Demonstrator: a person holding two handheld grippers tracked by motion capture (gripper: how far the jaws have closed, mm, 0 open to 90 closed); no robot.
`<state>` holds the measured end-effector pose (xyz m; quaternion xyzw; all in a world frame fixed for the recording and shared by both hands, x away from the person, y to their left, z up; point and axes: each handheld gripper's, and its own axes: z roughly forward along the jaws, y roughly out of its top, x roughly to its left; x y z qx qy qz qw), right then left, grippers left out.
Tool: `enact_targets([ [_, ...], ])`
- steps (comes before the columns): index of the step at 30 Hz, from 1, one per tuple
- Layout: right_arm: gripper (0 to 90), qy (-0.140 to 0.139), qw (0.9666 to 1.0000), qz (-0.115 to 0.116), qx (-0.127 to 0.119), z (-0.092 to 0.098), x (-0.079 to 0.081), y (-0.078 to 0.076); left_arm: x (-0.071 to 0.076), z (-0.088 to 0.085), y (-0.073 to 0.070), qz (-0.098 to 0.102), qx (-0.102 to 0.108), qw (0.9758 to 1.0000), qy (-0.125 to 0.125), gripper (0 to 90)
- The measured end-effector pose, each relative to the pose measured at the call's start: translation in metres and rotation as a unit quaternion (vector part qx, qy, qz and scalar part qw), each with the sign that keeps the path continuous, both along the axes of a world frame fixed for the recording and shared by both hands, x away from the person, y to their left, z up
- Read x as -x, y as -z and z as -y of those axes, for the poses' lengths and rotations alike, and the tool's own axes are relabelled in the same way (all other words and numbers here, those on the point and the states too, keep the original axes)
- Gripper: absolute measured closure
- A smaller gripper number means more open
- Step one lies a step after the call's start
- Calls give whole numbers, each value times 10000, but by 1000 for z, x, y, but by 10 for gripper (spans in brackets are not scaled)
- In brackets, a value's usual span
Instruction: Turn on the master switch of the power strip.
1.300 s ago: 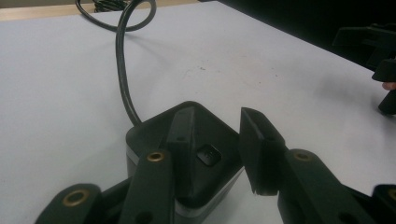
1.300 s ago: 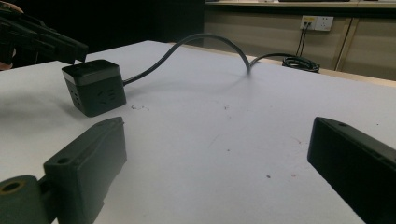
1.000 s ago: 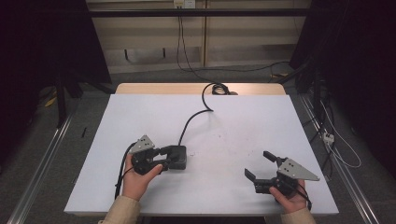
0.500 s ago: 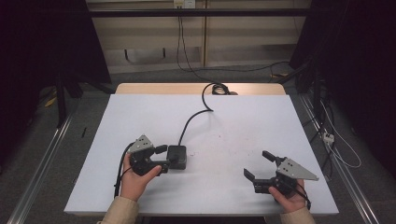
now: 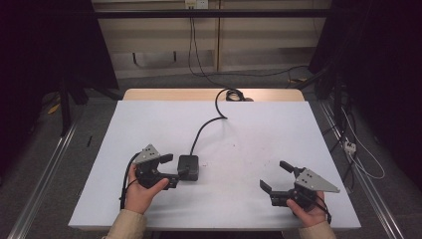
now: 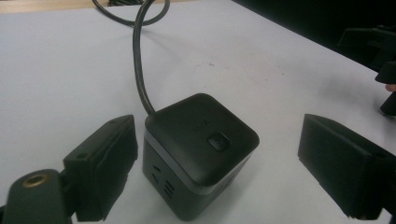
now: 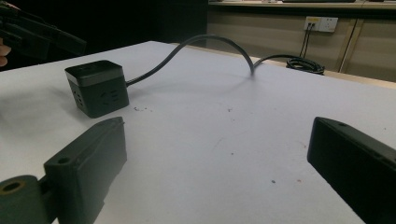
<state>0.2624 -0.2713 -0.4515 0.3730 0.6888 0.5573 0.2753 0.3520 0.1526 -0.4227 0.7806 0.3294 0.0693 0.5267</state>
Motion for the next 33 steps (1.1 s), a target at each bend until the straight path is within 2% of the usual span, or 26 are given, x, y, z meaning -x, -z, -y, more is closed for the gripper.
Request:
enact_targets([
  [8,42,1,10000,9,-3,0,0,0,1,-6,1,30,-38,10000,48,63],
  [33,42,-11,10000,3,-10,0,0,0,4,-22,4,86,-149,9998,86,56],
])
